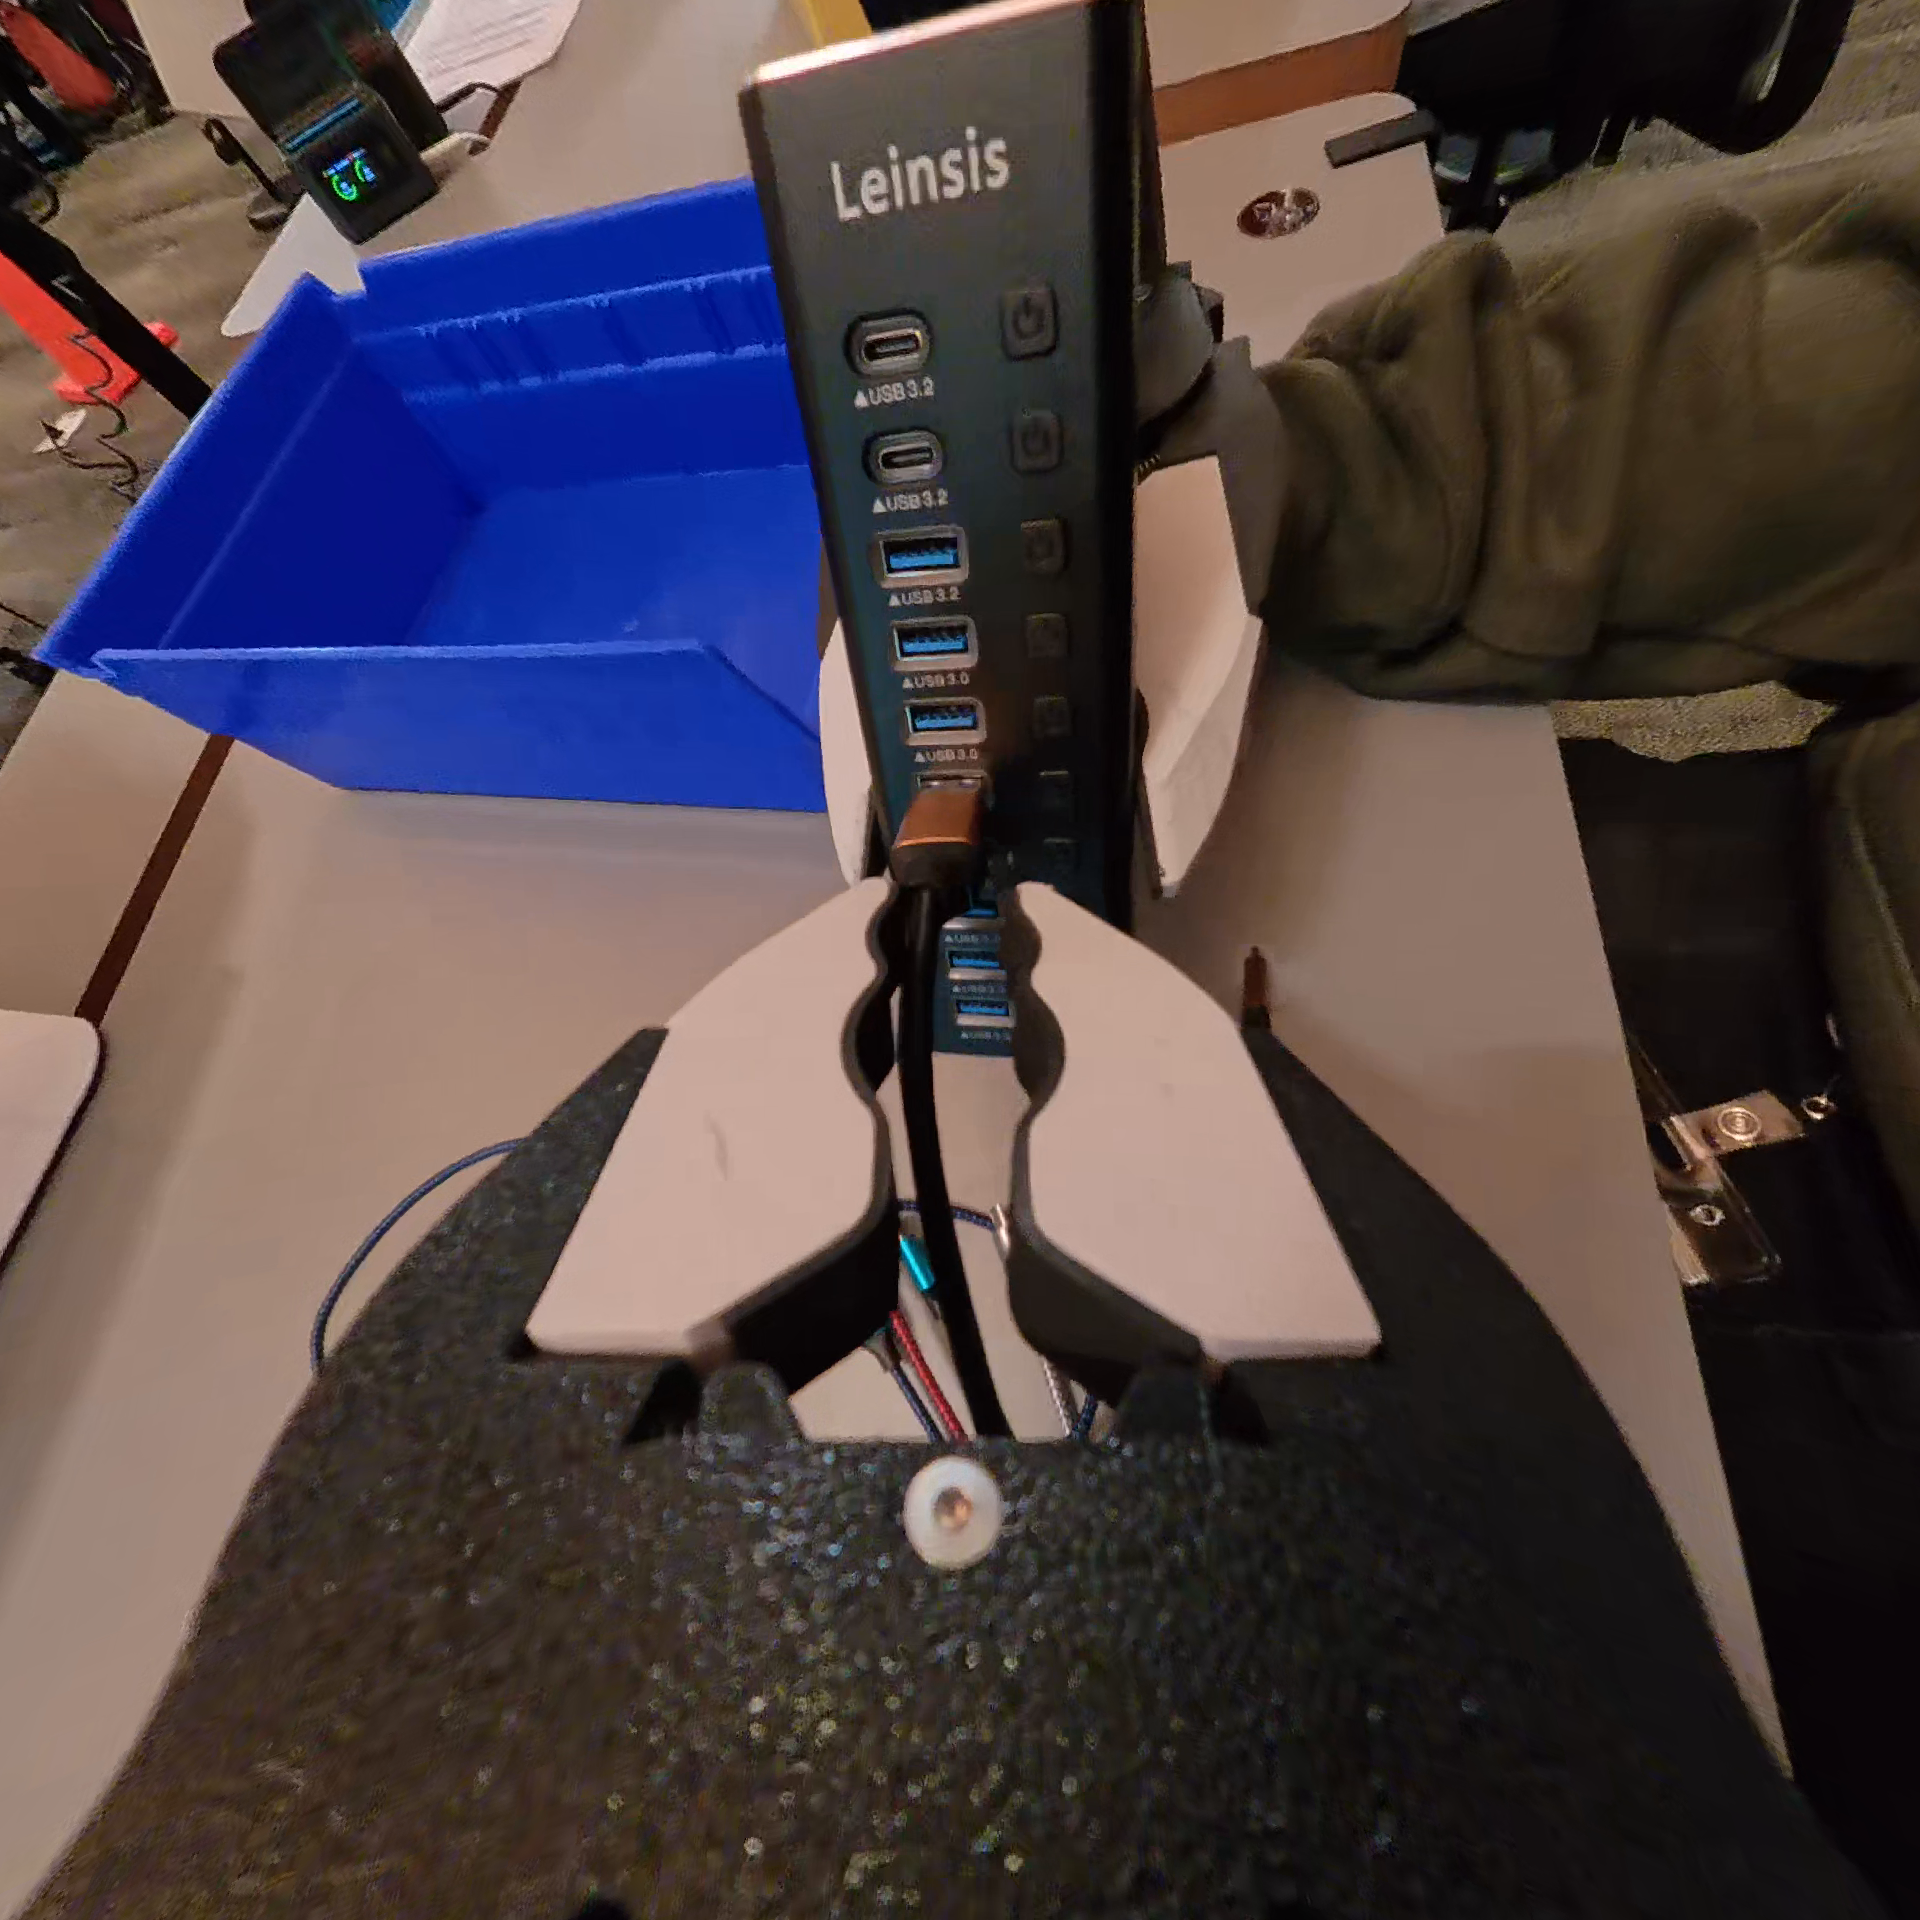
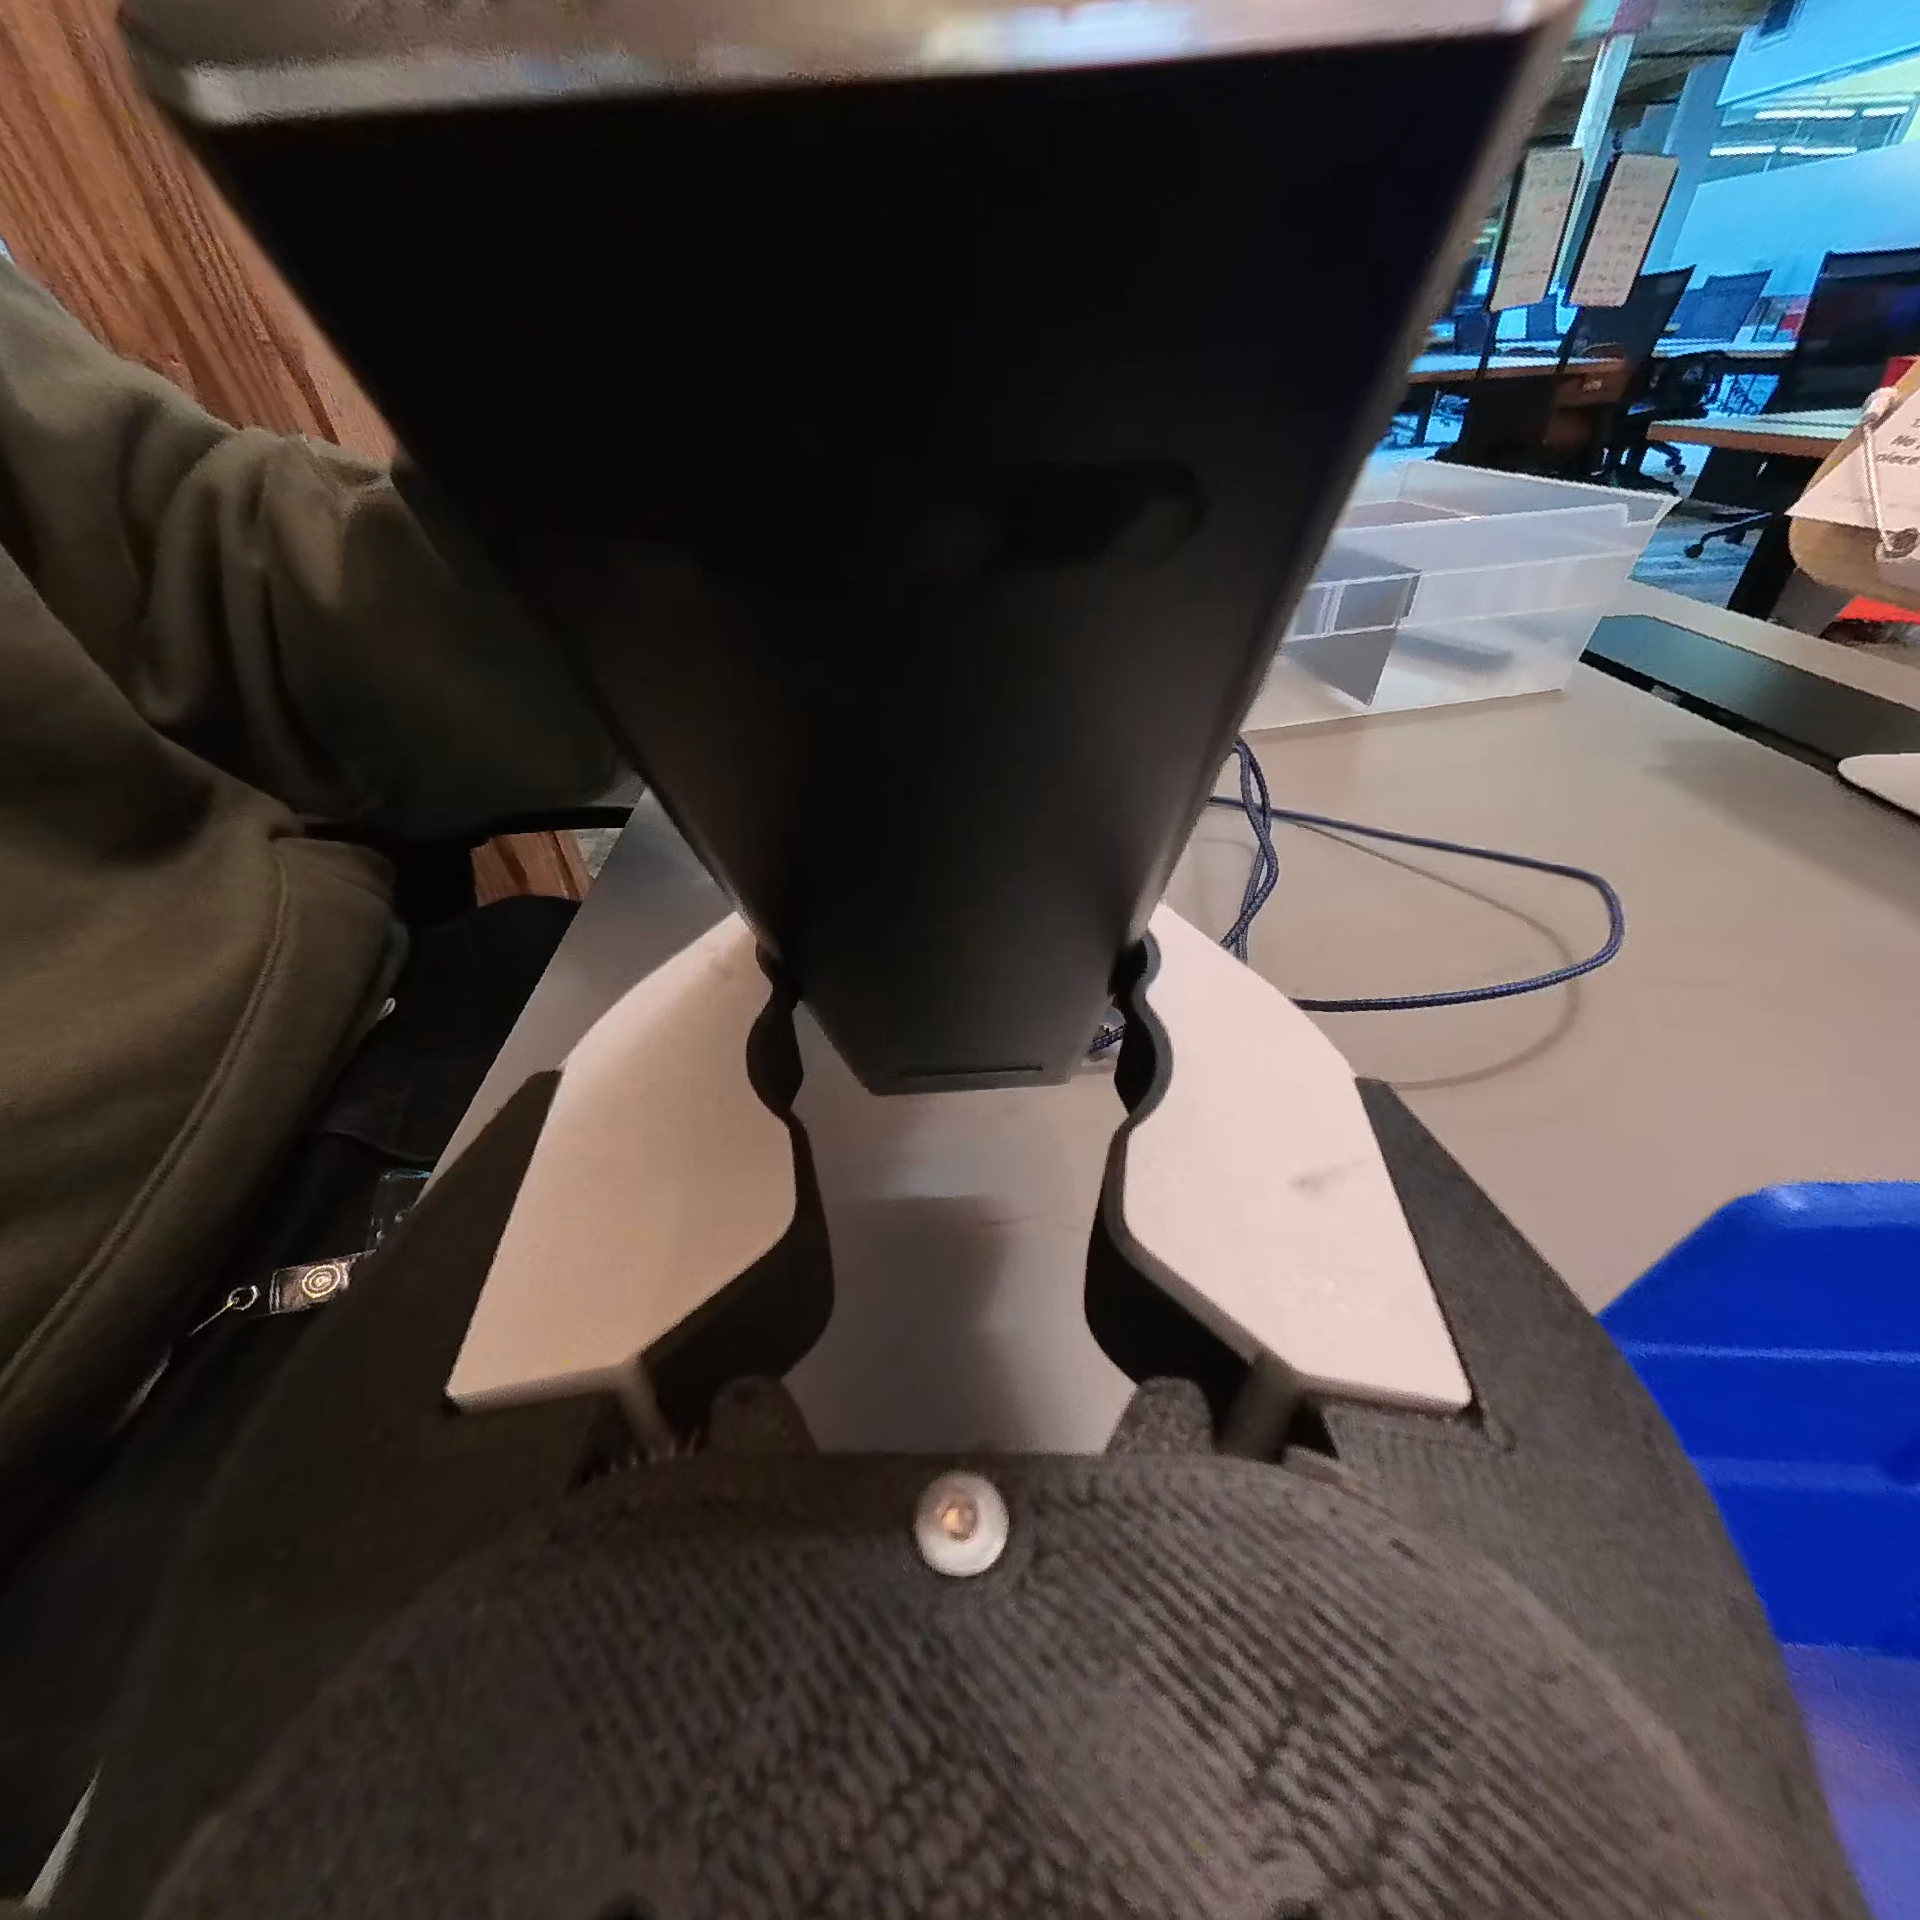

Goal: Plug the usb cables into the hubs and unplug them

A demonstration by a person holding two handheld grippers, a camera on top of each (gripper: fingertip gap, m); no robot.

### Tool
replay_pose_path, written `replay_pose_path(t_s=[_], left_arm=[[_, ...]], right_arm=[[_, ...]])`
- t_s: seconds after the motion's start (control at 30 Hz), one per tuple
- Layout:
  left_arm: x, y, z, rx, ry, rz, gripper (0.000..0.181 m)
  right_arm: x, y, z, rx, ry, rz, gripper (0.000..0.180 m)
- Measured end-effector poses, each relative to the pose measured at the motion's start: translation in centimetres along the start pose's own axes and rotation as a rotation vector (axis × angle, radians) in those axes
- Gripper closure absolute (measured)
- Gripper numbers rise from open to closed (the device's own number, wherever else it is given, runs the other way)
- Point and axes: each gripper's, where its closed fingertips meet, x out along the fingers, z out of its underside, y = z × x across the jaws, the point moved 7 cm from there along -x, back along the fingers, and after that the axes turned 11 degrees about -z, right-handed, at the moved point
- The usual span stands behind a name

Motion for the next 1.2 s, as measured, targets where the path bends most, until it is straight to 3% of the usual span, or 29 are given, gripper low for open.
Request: replay_pose_path(t_s=[0.07, 0.3, 0.43, 0.53, 0.73, 1.03, 1.2], left_arm=[[0.2, 0.1, 0.4, 0.012, -0.03, -0.006, 0.15], [-0.9, -0.7, -0.4, 0.045, -0.1, -0.094, 0.131], [-2.0, -0.9, -5.5, -0.025, 0.004, -0.12, 0.119], [0.0, 0.0, -8.5, -0.043, 0.001, -0.059, 0.109], [4.0, 0.6, -9.1, -0.036, -0.108, 0.018, 0.123], [3.1, -1.9, -8.4, -0.216, -0.025, 0.108, 0.124], [3.6, -1.7, -7.5, -0.174, -0.049, 0.097, 0.124]], right_arm=[[0.1, 0.0, 0.0, -0.002, -0.008, -0.001, 0.12], [-0.2, 0.1, -0.1, 0.006, 0.015, 0.011, 0.12], [0.1, 0.2, 0.0, 0.018, -0.007, 0.01, 0.119], [0.1, 0.2, 0.1, 0.014, -0.015, 0.012, 0.12], [0.0, 0.1, 0.0, 0.004, -0.003, 0.016, 0.12], [-0.9, 0.5, -0.4, 0.024, 0.079, 0.045, 0.119], [-1.4, 0.9, -0.7, 0.082, 0.204, 0.07, 0.118]])
